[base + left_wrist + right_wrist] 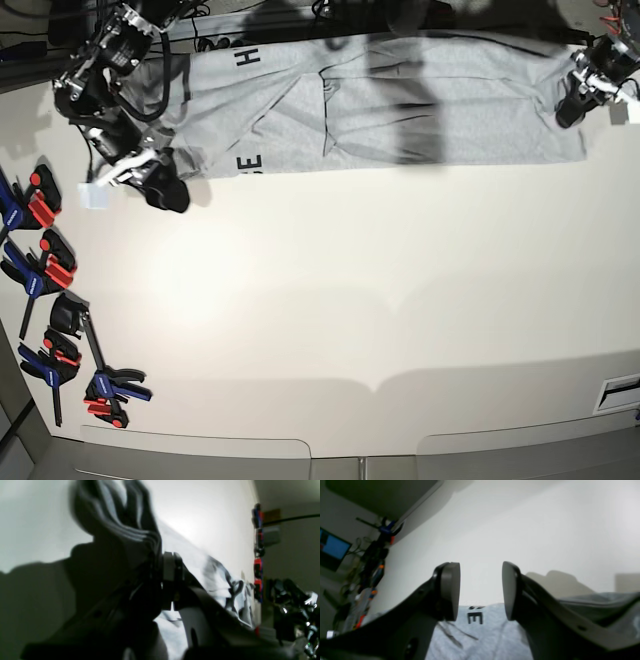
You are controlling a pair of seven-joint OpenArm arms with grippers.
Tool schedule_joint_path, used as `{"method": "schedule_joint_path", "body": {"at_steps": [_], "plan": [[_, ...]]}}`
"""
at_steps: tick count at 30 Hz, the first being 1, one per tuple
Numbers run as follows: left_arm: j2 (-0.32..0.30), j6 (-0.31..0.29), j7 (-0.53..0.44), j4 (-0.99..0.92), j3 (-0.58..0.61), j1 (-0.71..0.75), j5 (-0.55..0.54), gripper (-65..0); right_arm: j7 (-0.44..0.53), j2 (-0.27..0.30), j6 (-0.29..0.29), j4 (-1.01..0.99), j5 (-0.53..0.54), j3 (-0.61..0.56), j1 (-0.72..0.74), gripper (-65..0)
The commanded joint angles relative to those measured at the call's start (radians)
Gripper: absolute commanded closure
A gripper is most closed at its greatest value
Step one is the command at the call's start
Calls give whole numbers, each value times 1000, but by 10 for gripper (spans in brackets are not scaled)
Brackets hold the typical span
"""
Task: Fold the T-shirt properly
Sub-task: 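Fold the grasped end with the left gripper toward the lettering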
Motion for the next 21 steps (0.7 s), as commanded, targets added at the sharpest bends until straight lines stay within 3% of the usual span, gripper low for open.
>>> {"method": "schedule_joint_path", "body": {"at_steps": [1,6,12,21], "plan": [[0,-12,-6,37,-5,12,-23,0,24,25,15,19,24,16,8,-260],[45,-12,3,121,17,23,-32,0,32,82,15,18,-24,49,5,-260],[82,-12,15,177,144,22,-57,0,55,131,15,18,-90,47,5,-260],[194,-12,16,242,384,-28,-16,0,65,135,14,18,-103,40,5,-260]]}}
